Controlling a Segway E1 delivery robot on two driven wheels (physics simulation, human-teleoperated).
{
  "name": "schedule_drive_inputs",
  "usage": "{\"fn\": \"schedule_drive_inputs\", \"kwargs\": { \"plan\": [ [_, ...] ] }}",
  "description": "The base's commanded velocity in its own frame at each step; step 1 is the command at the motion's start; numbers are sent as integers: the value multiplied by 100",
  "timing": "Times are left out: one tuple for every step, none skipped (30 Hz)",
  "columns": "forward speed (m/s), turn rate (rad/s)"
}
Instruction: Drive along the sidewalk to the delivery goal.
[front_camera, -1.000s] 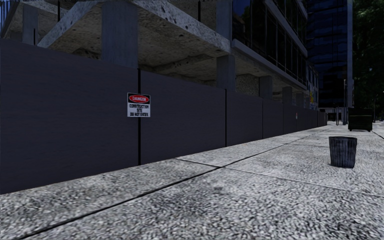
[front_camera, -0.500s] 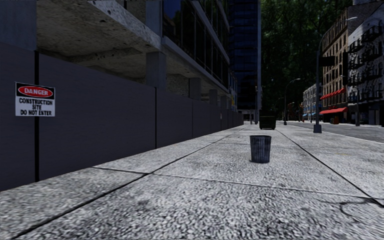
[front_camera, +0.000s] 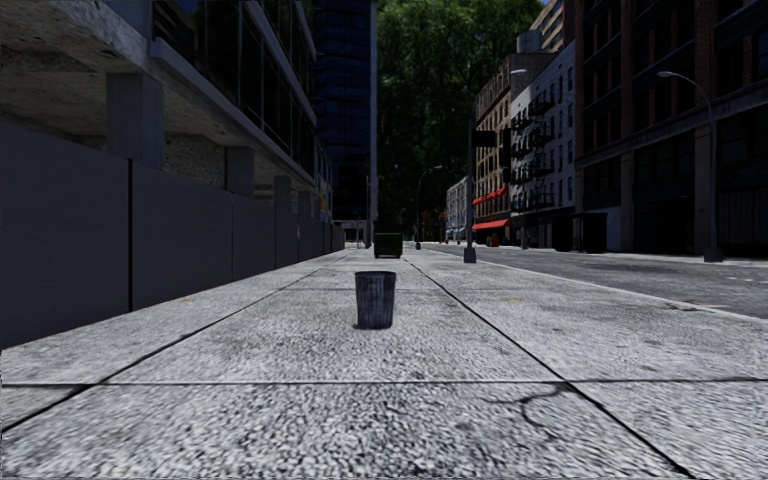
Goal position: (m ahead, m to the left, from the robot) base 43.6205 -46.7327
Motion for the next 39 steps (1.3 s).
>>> {"fn": "schedule_drive_inputs", "kwargs": {
  "plan": [
    [58,-82],
    [58,-82],
    [56,-82],
    [51,-82],
    [50,-82],
    [50,-82],
    [49,-82],
    [49,-82],
    [48,-82],
    [48,-82],
    [48,-82],
    [48,-82],
    [48,-82],
    [48,-82],
    [48,-82],
    [48,-82],
    [48,-82],
    [48,-82],
    [48,-82],
    [49,-82],
    [49,-82],
    [50,-82],
    [50,-82],
    [50,-82],
    [50,-82],
    [50,-82],
    [50,-82],
    [50,-82],
    [50,-82],
    [50,-82],
    [50,-76],
    [50,-76],
    [50,-60],
    [50,-34],
    [54,-10],
    [54,-10],
    [62,0],
    [66,0],
    [67,0]
  ]
}}
